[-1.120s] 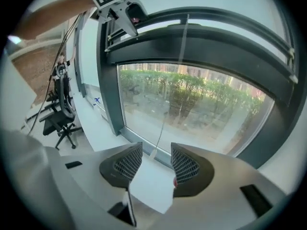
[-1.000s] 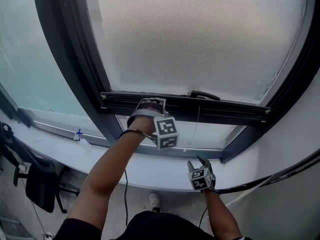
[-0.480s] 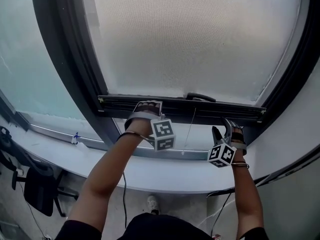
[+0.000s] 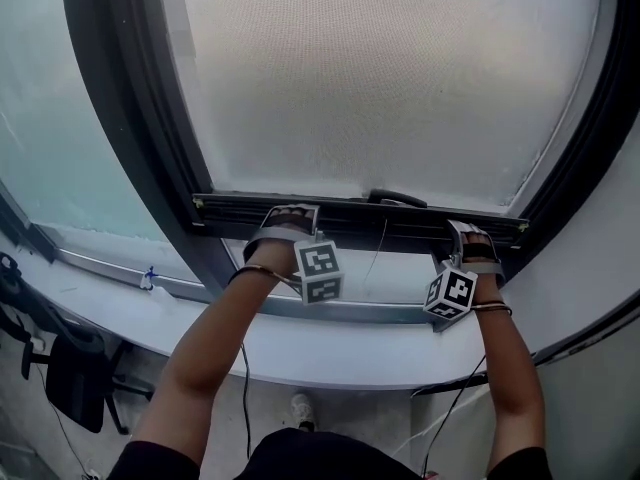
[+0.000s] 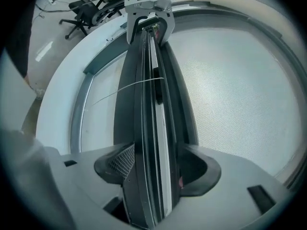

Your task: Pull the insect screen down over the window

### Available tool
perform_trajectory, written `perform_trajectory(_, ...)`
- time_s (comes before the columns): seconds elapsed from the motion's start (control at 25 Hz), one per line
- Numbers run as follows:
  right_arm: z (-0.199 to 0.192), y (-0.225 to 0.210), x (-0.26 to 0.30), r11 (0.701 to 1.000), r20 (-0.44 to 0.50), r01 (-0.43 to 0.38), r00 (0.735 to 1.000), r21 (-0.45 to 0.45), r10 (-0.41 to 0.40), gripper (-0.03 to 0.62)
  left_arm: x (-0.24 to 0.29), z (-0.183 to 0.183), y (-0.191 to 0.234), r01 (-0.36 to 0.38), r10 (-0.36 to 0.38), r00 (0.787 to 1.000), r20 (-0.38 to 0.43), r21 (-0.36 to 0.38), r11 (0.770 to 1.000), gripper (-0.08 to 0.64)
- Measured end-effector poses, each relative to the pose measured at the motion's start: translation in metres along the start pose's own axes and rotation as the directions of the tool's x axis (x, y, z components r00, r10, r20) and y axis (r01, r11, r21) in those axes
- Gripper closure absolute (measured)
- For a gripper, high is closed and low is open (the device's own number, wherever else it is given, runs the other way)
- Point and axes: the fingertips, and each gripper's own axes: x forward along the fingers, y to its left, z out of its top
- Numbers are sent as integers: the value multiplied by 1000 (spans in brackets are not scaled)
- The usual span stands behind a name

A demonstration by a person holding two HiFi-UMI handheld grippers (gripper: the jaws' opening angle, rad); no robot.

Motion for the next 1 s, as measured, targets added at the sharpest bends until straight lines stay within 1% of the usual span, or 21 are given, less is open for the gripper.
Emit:
perform_trajectory(0.08,-1,2,2,998,-14,-58,998,3,58,322,0,1,0,12,-12,1000,11,-8,1000,202)
perform_trajectory(0.16,-2,9,3,989,-56,-151,987,-13,150,316,1,0,-3,32,-31,999,12,-7,999,202)
perform_trajectory(0.28,-1,21,1,957,-92,-288,954,-13,286,314,6,-2,-15,57,-57,998,-7,15,998,202)
perform_trajectory(0.36,1,28,-2,939,-90,-344,936,-20,341,314,9,-2,-22,74,-74,997,-5,12,997,201)
perform_trajectory(0.48,2,33,-4,930,-92,-366,927,-19,363,313,10,-2,-27,90,-90,996,2,9,996,202)
perform_trajectory(0.6,2,40,-6,918,-101,-398,913,-8,395,314,11,-2,-34,128,-128,992,11,6,992,202)
perform_trajectory(0.8,2,43,-7,907,-103,-420,902,7,419,314,8,-1,-35,148,-148,988,43,-11,989,201)
perform_trajectory(1.0,3,43,-8,888,-100,-459,883,18,458,314,7,-2,-36,174,-174,984,38,11,985,201)
